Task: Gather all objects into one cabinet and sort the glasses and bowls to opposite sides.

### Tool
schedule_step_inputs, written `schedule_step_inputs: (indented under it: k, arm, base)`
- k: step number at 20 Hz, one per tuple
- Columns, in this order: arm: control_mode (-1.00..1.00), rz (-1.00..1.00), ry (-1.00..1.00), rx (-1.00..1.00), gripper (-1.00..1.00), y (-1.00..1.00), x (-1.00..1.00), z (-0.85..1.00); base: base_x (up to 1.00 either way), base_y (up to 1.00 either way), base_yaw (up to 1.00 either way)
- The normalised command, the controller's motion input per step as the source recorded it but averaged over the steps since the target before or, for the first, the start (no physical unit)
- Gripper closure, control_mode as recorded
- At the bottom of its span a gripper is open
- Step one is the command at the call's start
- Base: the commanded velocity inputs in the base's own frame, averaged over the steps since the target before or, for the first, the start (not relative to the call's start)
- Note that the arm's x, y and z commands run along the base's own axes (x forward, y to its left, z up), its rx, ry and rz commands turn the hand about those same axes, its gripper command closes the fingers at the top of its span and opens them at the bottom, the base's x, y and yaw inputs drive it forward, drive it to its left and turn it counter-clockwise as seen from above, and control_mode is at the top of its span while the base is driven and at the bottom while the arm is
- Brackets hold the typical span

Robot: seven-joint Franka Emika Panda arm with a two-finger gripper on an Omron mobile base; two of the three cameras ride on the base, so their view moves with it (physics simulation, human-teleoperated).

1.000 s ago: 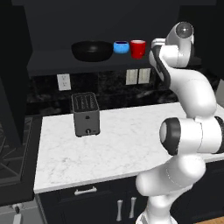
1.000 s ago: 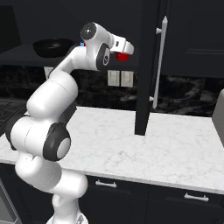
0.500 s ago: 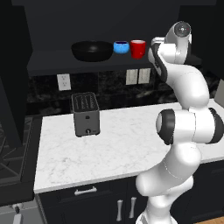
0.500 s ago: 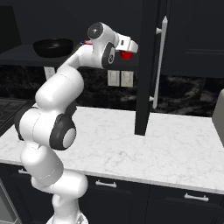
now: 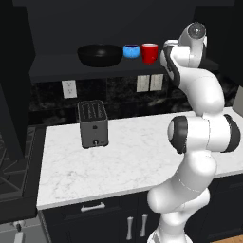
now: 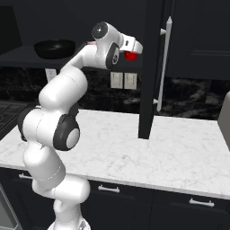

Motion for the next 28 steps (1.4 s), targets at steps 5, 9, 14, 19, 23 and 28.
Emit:
schedule_step_inputs:
  k: [5, 9, 14, 19, 23, 28]
  arm:
    - [-1.00, 0.00, 0.00, 0.00, 1.00, -0.01, 0.14, -0.28]
    - [-1.00, 0.00, 0.00, 0.00, 1.00, 0.00, 0.34, -0.18]
    - [-1.00, 0.00, 0.00, 0.00, -1.00, 0.00, 0.32, -0.19]
    - [-1.00, 0.00, 0.00, 0.00, -1.00, 0.00, 0.09, -0.07]
    - [-1.00, 0.01, -0.01, 0.00, -1.00, 0.00, -0.11, 0.00]
    - [-1.00, 0.02, -0.04, 0.00, -1.00, 0.00, -0.46, 0.00]
  base:
    - [0.00, 0.00, 0.00]
    - [0.00, 0.00, 0.00]
    - [0.00, 0.00, 0.00]
    - [0.00, 0.00, 0.00]
    - [0.00, 0.00, 0.00]
    - [0.00, 0.00, 0.00]
